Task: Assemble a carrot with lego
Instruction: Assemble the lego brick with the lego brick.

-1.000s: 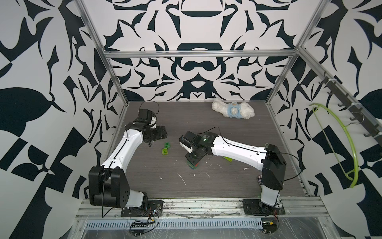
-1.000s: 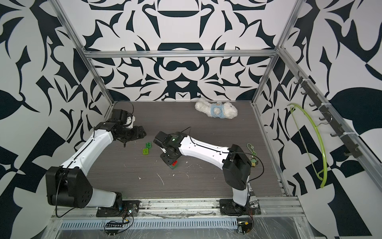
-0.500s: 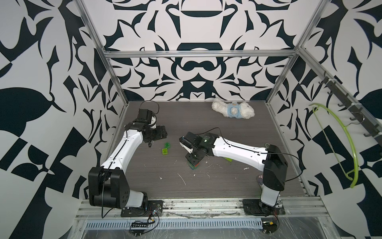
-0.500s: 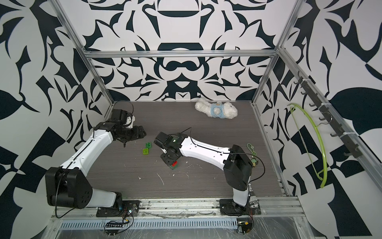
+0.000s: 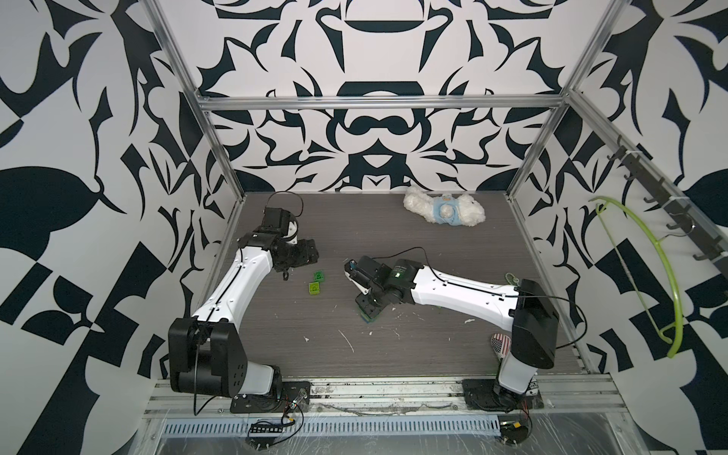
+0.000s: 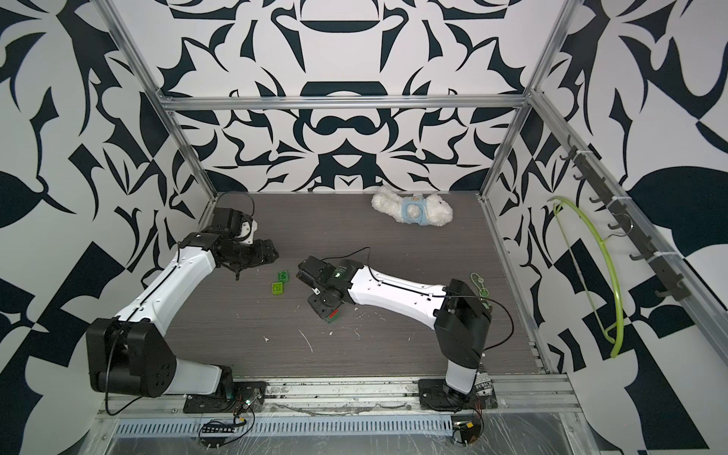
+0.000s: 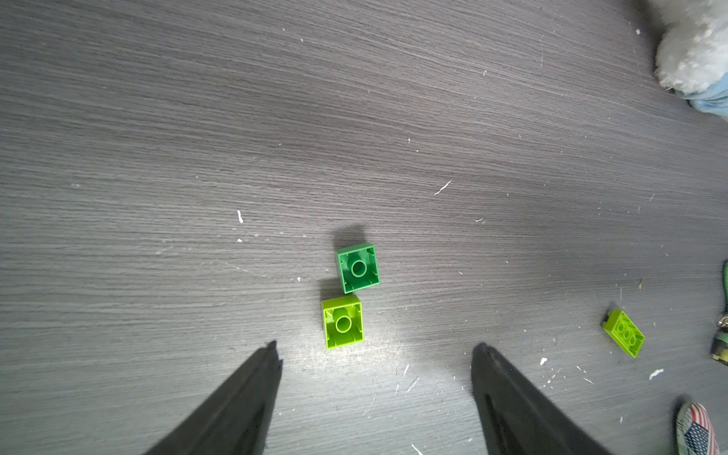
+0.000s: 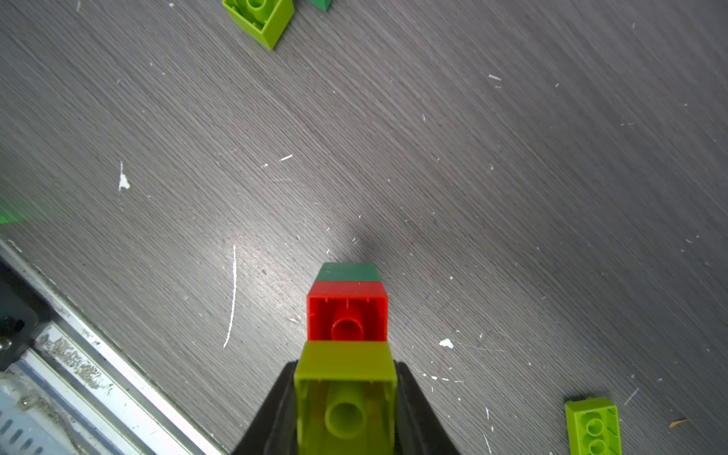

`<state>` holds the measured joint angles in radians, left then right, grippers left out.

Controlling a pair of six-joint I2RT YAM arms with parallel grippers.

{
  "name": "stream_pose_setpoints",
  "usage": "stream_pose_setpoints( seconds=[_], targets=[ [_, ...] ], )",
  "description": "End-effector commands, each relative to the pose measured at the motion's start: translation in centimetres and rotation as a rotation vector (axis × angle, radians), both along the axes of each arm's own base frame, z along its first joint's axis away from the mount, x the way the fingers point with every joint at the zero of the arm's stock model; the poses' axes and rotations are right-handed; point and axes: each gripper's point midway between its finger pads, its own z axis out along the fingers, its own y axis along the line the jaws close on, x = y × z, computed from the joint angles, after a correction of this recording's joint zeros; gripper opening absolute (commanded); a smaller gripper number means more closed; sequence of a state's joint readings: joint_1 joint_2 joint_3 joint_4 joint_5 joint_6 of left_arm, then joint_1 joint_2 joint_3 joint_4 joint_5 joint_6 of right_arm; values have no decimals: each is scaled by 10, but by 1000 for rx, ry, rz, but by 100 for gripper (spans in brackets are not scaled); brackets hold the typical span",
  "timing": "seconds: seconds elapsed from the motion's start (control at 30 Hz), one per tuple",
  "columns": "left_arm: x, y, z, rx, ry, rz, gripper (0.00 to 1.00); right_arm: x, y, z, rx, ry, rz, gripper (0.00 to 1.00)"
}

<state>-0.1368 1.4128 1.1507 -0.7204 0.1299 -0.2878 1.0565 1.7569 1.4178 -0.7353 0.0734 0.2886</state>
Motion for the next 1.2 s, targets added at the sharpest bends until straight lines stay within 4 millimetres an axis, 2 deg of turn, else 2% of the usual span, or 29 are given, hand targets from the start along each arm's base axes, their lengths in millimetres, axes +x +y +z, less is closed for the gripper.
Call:
stream_pose_setpoints(
  seconds=[0.0, 0.13, 0.23, 0.5, 0.93, 1.17],
  targets=[
    [-5, -3, -2, -27, 5, -1, 84, -15, -26, -27, -130, 51, 22, 27],
    [-5, -3, -2, -30, 5, -1, 84, -10, -19, -11, -109, 31, 35, 27],
    [-5, -4, -2, -31, 5, -3, 84, -10, -18, -9, -117, 39, 31, 27],
    [-5, -4, -2, -32, 5, -5, 84, -14, -16, -8, -99, 74, 8, 28],
    [-5, -4, -2, -37, 8, -2, 84, -18, -25, -33, -152, 83, 8, 28],
    [-6, -6, -4, -50, 16, 2, 84, -21, -18, -17, -113, 71, 88, 28]
  ],
)
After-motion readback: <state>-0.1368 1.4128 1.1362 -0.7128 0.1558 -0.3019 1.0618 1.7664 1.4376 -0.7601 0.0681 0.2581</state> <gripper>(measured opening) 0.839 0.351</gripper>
